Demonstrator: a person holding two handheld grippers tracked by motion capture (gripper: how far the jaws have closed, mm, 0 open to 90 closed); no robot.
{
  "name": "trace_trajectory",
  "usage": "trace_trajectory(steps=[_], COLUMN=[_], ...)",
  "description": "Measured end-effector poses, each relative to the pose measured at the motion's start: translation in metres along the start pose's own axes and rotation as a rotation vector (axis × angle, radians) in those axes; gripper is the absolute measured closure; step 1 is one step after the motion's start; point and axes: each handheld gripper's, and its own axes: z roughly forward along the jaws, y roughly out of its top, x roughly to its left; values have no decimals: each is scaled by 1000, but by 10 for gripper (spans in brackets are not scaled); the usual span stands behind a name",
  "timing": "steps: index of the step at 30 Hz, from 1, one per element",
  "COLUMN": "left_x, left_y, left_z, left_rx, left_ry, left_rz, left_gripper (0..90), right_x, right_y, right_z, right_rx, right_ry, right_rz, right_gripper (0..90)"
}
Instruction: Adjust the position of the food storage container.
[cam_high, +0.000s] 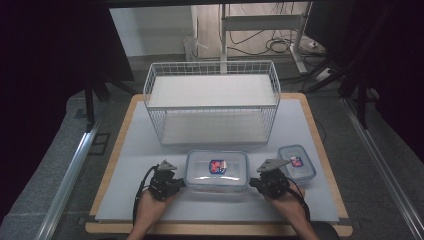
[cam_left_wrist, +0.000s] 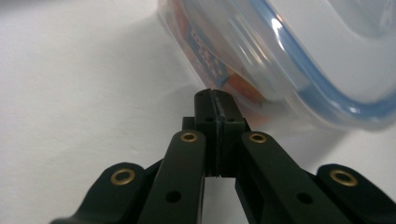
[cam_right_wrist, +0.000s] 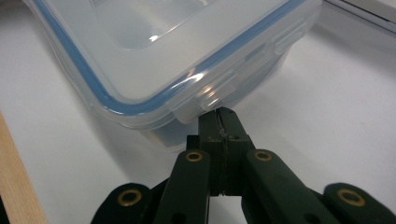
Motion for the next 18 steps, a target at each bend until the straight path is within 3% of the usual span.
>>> trace_trajectory(steps=[5, 10, 13, 14, 15, 18], left_x=[-9, -8, -4, -4, -1, 2], left_y=[-5, -5, 10, 10, 16, 18], left_z=[-2, -4, 1, 1, 8, 13], left_rx=[16, 8, -20, -20, -27, -46], left_ry=[-16, -34, 53, 53, 83, 84], left_rz=[17, 25, 49, 49, 47, 27], left_gripper=[900, 899, 867, 861, 862, 871], right_x=[-2, -3, -10, -10, -16, -19], right_y=[-3, -3, 0, 0, 3, 6], right_z=[-5, -4, 4, 4, 12, 17], right_rx=[-10, -6, 7, 7, 8, 6], right_ry=[-14, -16, -31, -31, -52, -65], right_rz=[15, 27, 57, 57, 57, 65], right_gripper=[897, 897, 896, 896, 896, 897])
